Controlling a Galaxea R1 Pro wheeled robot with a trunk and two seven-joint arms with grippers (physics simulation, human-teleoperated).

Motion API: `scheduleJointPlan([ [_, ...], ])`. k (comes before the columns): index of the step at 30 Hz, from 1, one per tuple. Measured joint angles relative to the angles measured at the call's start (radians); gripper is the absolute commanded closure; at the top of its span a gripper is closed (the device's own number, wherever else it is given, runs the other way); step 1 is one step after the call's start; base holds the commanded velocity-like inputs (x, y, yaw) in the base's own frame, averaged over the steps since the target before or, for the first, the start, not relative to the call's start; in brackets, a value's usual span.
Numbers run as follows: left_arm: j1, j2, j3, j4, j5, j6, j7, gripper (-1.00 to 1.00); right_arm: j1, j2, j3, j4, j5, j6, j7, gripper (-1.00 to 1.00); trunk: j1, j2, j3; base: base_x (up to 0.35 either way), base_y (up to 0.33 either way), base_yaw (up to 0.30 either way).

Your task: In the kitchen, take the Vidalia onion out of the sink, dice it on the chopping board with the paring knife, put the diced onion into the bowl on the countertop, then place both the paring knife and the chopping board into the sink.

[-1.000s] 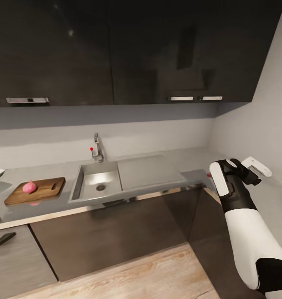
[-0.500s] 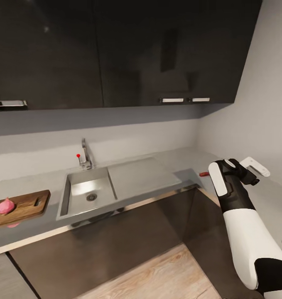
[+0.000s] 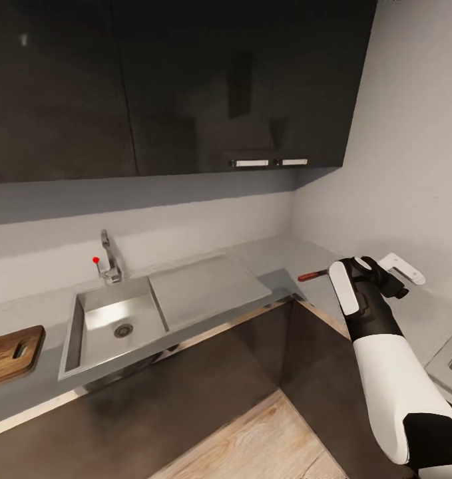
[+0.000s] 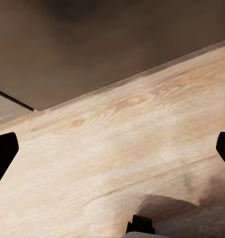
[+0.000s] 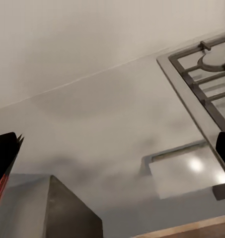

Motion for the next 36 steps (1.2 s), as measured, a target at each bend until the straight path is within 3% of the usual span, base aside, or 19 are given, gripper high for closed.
scheduleJointPlan([
  [10, 0.000, 0.000, -0.001, -0.001, -0.002, 0.085, -0.096, -1.00, 0.000, 0.012, 0.003, -0.001, -0.002, 0.003, 0.002, -1.00, 0.000, 0.000, 0.001, 0.000, 0.000, -0.026],
  [13, 0.000, 0.000, -0.002, -0.001, -0.002, 0.095, -0.103, -1.00, 0.000, 0.024, 0.006, 0.000, -0.002, 0.045, 0.063, -1.00, 0.000, 0.000, 0.001, 0.000, 0.000, 0.000],
  [18, 0.000, 0.000, -0.002, -0.001, -0.002, 0.096, -0.104, -1.00, 0.000, 0.033, 0.003, -0.004, -0.001, 0.201, 0.240, -1.00, 0.000, 0.000, 0.001, 0.000, 0.000, 0.000],
  [25, 0.000, 0.000, -0.002, -0.001, -0.002, 0.096, -0.104, -1.00, 0.000, 0.034, 0.002, -0.011, -0.001, 0.246, 0.288, -1.00, 0.000, 0.000, 0.001, 0.000, 0.000, 0.000],
  [28, 0.000, 0.000, -0.002, -0.001, -0.002, 0.096, -0.105, -1.00, 0.000, 0.033, 0.002, -0.012, -0.001, 0.272, 0.365, -1.00, 0.000, 0.000, 0.001, 0.000, 0.000, 0.000],
  [32, 0.000, 0.000, -0.002, 0.000, -0.002, 0.097, -0.105, -1.00, 0.000, 0.030, 0.001, -0.021, 0.002, 0.399, 0.470, -1.00, 0.000, 0.000, 0.001, 0.000, 0.000, 0.000],
  [36, 0.000, 0.001, -0.002, 0.000, -0.002, 0.098, -0.104, -1.00, -0.001, 0.029, 0.001, -0.029, 0.004, 0.439, 0.518, -1.00, 0.000, 0.000, 0.001, 0.000, 0.000, 0.000],
])
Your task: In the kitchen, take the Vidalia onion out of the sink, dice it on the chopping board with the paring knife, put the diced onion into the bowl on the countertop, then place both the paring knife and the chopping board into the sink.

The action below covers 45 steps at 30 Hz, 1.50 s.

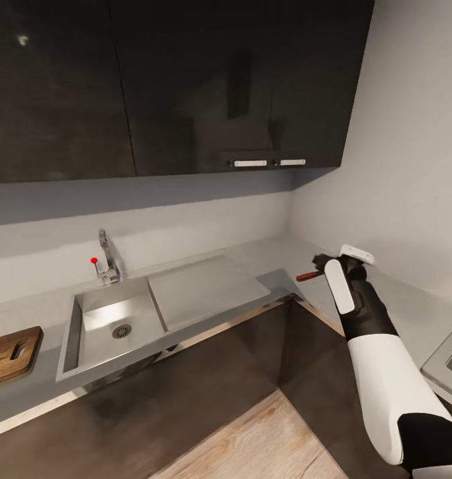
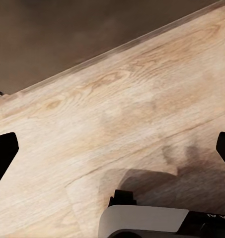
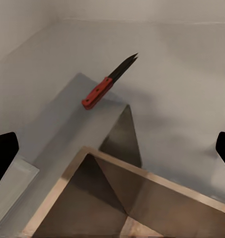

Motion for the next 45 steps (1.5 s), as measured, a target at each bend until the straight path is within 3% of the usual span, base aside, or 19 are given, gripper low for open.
scheduleJointPlan([
  [6, 0.000, 0.000, 0.000, 0.000, 0.000, 0.000, 0.000, -1.00, -0.013, 0.001, 0.000, 0.004, 0.002, 0.013, 0.015, -1.00, 0.000, 0.000, 0.000, 0.000, 0.000, 0.000],
  [11, 0.000, -0.001, -0.001, 0.001, 0.000, 0.000, 0.000, -1.00, -0.106, 0.001, 0.003, 0.077, 0.005, 0.016, 0.022, -1.00, 0.000, 0.000, 0.000, 0.000, 0.000, 0.000],
  [17, 0.000, -0.001, -0.001, 0.001, 0.000, 0.000, 0.000, -1.00, -0.278, 0.005, 0.038, 0.298, 0.006, 0.015, 0.026, -1.00, 0.000, 0.000, 0.000, 0.000, 0.000, 0.000],
  [21, 0.000, 0.000, 0.000, 0.000, 0.000, 0.002, 0.002, -1.00, -0.406, 0.022, 0.049, 0.466, 0.005, 0.014, 0.051, -1.00, 0.000, 0.000, 0.000, 0.000, 0.000, 0.000],
  [23, 0.000, 0.000, 0.000, 0.000, 0.000, 0.008, 0.003, -1.00, -0.436, 0.030, 0.050, 0.502, 0.005, 0.013, 0.061, -1.00, 0.000, 0.000, 0.000, 0.000, 0.000, 0.000],
  [27, 0.000, 0.000, 0.000, 0.000, 0.000, 0.022, 0.005, -1.00, -0.454, 0.045, 0.052, 0.540, 0.006, 0.008, 0.066, -1.00, 0.000, 0.000, 0.000, 0.000, 0.000, 0.000],
  [36, 0.000, 0.003, 0.000, 0.000, 0.001, 0.052, 0.008, -1.00, -0.457, 0.052, 0.054, 0.584, 0.004, 0.006, 0.068, -1.00, 0.000, 0.000, 0.000, 0.000, 0.000, 0.000],
  [40, 0.000, 0.004, 0.001, 0.000, 0.001, 0.120, 0.007, -1.00, -0.457, 0.052, 0.053, 0.627, 0.001, 0.001, 0.073, -1.00, -0.015, 0.028, 0.012, 0.000, 0.000, 0.000],
  [45, 0.000, 0.003, 0.001, -0.001, 0.001, 0.138, 0.008, -1.00, -0.456, 0.049, 0.052, 0.640, 0.001, -0.012, 0.080, -1.00, -0.034, 0.063, 0.028, 0.000, 0.000, 0.000],
])
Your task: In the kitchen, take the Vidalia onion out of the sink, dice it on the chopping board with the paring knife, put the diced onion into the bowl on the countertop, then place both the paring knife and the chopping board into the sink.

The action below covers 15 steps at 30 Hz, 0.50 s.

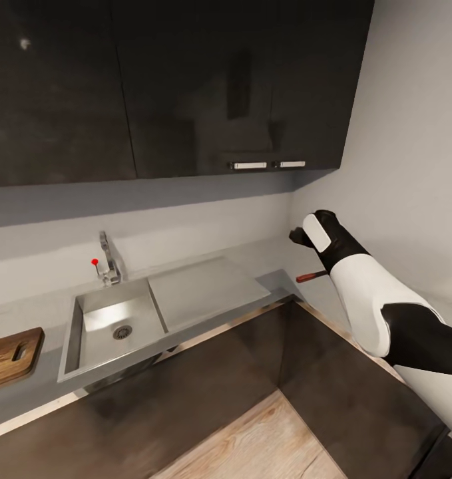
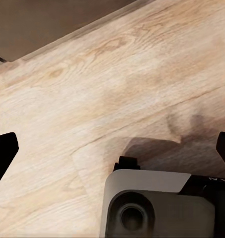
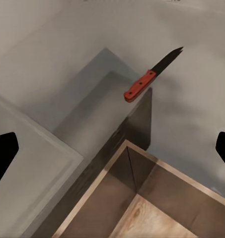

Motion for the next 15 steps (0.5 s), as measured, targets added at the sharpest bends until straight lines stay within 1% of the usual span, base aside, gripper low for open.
scheduleJointPlan([
  [5, 0.000, -0.001, 0.000, 0.000, 0.000, 0.002, 0.000, -1.00, 0.003, -0.002, 0.000, 0.019, 0.004, -0.004, 0.001, -1.00, -0.019, 0.035, 0.015, 0.000, 0.000, 0.000],
  [9, 0.000, -0.001, 0.000, 0.000, 0.000, 0.002, 0.000, -1.00, 0.003, -0.004, -0.002, 0.058, 0.004, -0.036, 0.000, -1.00, -0.035, 0.063, 0.023, 0.000, 0.000, 0.000],
  [15, 0.000, -0.001, 0.000, 0.000, 0.000, 0.003, 0.000, -1.00, 0.004, -0.005, -0.002, 0.065, 0.005, -0.051, 0.000, -1.00, -0.058, 0.105, 0.032, 0.000, 0.000, 0.000],
])
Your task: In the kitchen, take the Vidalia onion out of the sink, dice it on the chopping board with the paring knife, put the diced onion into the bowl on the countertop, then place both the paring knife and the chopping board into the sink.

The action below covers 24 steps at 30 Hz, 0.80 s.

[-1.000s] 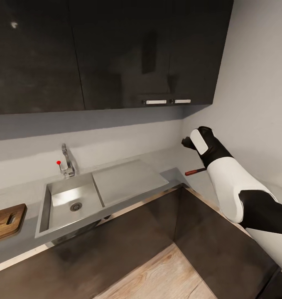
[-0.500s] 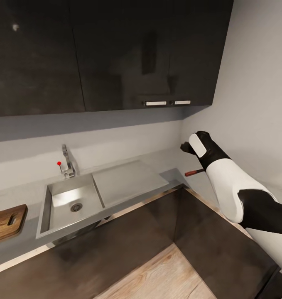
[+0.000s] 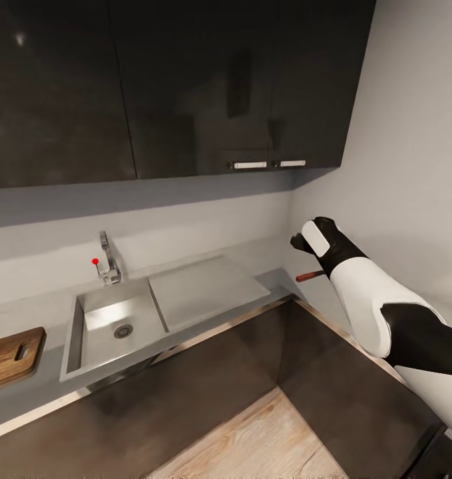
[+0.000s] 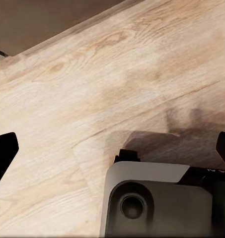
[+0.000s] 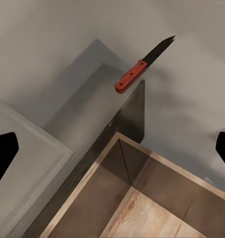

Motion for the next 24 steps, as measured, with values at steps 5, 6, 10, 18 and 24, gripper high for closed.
scheduleJointPlan([
  [5, 0.000, 0.000, 0.000, 0.000, 0.000, 0.000, 0.000, -1.00, 0.001, 0.000, 0.000, 0.004, 0.000, -0.003, 0.000, -1.00, -0.019, 0.035, 0.008, 0.000, 0.000, 0.000],
  [6, 0.000, 0.000, 0.000, 0.000, 0.000, 0.000, 0.000, -1.00, 0.001, 0.001, 0.000, 0.005, 0.000, -0.003, 0.000, -1.00, -0.023, 0.042, 0.009, 0.000, 0.000, 0.000],
  [10, 0.000, 0.000, 0.000, 0.000, 0.000, 0.000, 0.000, -1.00, 0.001, 0.001, 0.000, 0.007, 0.000, -0.003, 0.000, -1.00, -0.038, 0.070, 0.015, 0.000, 0.000, 0.000],
  [18, 0.000, 0.000, 0.000, 0.000, 0.000, 0.001, 0.000, -1.00, 0.001, 0.002, 0.001, 0.018, -0.001, -0.002, 0.000, -1.00, -0.069, 0.126, 0.037, 0.000, 0.000, 0.000],
  [24, 0.000, 0.001, 0.000, 0.000, 0.000, 0.001, 0.000, -1.00, 0.001, 0.003, 0.001, 0.025, -0.001, -0.002, -0.001, -1.00, -0.092, 0.168, 0.056, 0.000, 0.000, 0.000],
])
